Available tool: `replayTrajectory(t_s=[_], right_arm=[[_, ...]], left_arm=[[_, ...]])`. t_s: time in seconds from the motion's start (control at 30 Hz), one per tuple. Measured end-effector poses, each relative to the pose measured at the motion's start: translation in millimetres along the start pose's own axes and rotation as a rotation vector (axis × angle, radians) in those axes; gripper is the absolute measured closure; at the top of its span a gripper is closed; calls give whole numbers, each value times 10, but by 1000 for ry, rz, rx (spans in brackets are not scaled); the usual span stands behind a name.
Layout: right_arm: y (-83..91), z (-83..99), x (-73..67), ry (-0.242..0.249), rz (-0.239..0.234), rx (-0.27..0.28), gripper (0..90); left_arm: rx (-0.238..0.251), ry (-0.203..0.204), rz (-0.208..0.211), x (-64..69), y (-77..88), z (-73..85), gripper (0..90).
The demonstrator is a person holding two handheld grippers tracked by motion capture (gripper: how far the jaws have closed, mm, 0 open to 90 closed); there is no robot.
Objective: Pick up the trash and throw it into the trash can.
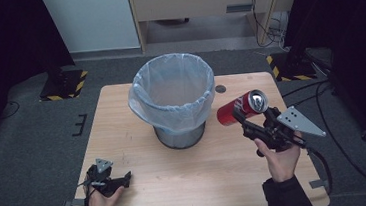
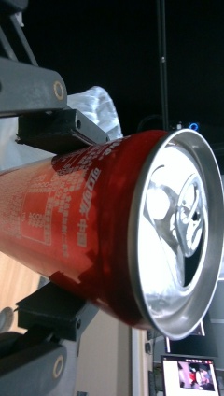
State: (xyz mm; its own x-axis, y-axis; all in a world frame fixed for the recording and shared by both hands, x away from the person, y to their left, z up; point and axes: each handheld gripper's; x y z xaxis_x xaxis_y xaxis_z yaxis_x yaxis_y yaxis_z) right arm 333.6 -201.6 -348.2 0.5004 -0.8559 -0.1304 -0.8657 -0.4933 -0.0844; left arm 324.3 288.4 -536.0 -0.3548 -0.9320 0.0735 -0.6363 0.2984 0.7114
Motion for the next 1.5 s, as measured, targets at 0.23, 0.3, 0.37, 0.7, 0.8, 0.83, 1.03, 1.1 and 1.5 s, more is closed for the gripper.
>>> replayTrajectory(t_s=[0.23,0.3,0.37,0.7,0.8,0.83,1.03,1.1,1.5], right_arm=[[-109,-94,-30,-4,-11,27,338],[-137,-116,-37,-4,-12,30,338],[-163,-142,-41,-15,-17,40,338],[-273,-301,-80,-3,-17,69,338],[-307,-349,-93,10,-12,79,338],[-307,-349,-93,10,-12,79,338],[-384,-412,-123,9,-13,96,338],[-414,-429,-134,8,-16,100,338],[-637,-468,-198,2,-18,109,338]], left_arm=[[-1,-2,2,2,-3,-3,0],[0,-2,2,2,-3,-3,0],[-1,-3,3,3,-4,-3,0],[-1,-5,5,6,-5,-5,0],[0,-4,5,6,-6,-5,0],[0,-4,5,6,-6,-5,0],[-1,-5,5,7,-6,-5,0],[-1,-6,6,7,-7,-6,0],[-1,-7,7,9,-9,-8,0]])
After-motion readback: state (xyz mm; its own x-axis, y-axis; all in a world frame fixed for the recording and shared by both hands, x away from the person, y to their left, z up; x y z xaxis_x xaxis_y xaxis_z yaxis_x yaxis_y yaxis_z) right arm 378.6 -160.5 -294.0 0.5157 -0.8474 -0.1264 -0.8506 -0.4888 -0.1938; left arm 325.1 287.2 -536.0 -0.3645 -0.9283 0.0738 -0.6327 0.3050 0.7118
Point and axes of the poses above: each handheld gripper's, and its own axes: y roughly backward along the jaws, z roughly out of its underside, x roughly to its right, and after that the axes turned 6 degrees about z, right-handed
